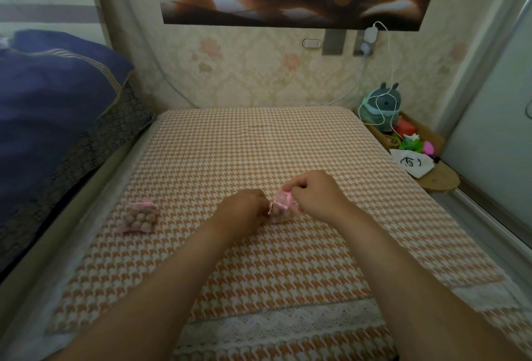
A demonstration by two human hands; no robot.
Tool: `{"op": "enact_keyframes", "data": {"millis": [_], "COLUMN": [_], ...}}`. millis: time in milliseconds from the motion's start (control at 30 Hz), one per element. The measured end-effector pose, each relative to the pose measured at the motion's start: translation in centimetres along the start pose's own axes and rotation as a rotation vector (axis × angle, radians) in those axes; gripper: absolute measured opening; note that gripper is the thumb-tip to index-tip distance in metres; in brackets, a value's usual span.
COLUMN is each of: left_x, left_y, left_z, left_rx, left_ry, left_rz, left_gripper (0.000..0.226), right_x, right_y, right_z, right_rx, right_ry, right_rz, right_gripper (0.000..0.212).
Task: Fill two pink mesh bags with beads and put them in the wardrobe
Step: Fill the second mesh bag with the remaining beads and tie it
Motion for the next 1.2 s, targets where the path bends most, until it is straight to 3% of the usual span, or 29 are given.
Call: {"op": "enact_keyframes", "data": {"millis": [233,467,633,800,1033,1200], "left_x": [-0.4,-5.4,-5.3,-4.4,-5.1,-4.5], "left_y": [1.0,0.4,-2.0,-2.0,-0.7,3.0], "left_z": [0.8,1.1,1.2,1.5,1.5,0.6], "left_rx": [-0.125,-0.186,-0.072,-0.076,-0.154,-0.296], "left_ry": [-0.064,-0.311,-0.259,-0.264,-0.259,-0.229], "left_rz": [-0.179,-0.519,-0.494,-0.403,-0.458,-0.350], "left_gripper": [0.014,0.006,0.008,0.013,0.011,0.009], "right_x": [0.0,0.0,0.0,0.0,-0.2,-0.3], "right_y": [0.1,-0.4,-0.3,-0.5,-0.9,-0.7], "right_z": [0.0,0.5,0.5,0.4,0.7,0.6], "right_rx": [-0.026,-0.018,0.019,-0.007,-0.014,-0.027], "right_ry": [0.009,0.028,0.037,0.049,0.036,0.024], "right_rz": [-0.017,-0.053,-0.005,-0.047,-0.110,-0.107], "right_gripper": [0.034,0.031,0.028,0.027,0.028,0.028]}}
Point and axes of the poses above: each hand's wrist, its own z-axis towards the middle knuckle, its own x-axis out of the palm, y = z × x, the point moved 9 cm from there along z, towards the middle knuckle, and after that the axes turned 2 degrees about z, right-handed, at the moved point
